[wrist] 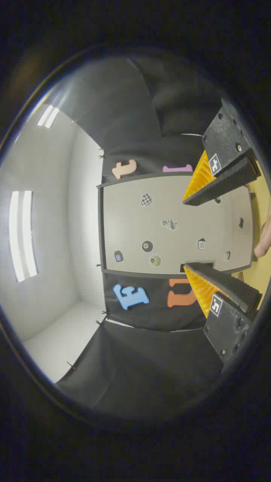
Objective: Open the shoe cabinet door, grab the shoes and put them into the shoe cabinet, then close the shoe cabinet door.
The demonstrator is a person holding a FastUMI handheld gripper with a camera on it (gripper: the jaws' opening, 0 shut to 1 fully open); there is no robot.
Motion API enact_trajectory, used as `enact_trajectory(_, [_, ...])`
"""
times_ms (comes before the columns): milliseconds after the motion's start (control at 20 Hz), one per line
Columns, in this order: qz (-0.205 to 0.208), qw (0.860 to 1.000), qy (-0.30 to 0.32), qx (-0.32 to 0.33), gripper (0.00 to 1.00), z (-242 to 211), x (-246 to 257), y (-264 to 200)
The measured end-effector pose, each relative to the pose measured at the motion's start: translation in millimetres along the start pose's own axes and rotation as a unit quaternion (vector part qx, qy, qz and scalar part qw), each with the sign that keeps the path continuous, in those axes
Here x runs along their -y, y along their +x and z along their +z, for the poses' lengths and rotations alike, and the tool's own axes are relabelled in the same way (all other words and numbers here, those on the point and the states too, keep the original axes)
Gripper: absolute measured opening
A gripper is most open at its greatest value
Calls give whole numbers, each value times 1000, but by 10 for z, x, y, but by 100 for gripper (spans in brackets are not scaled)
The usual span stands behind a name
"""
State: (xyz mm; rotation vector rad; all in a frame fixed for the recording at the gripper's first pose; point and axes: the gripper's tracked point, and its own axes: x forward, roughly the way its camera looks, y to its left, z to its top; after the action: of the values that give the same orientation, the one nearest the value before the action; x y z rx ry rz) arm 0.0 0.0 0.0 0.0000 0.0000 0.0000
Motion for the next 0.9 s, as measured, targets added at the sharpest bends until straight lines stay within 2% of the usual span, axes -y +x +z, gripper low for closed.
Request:
enact_trajectory(300, [-22, 999, -11, 37, 99, 216, 139, -151])
enact_trajectory(550, [-9, 998, -10, 63, 99, 321, 25, -260])
enact_trajectory(750, [-8, 1000, -3, 30, 99, 195, -25, -252])
enact_trajectory(900, [4, 1000, 9, -24, 98, -48, -90, -186])
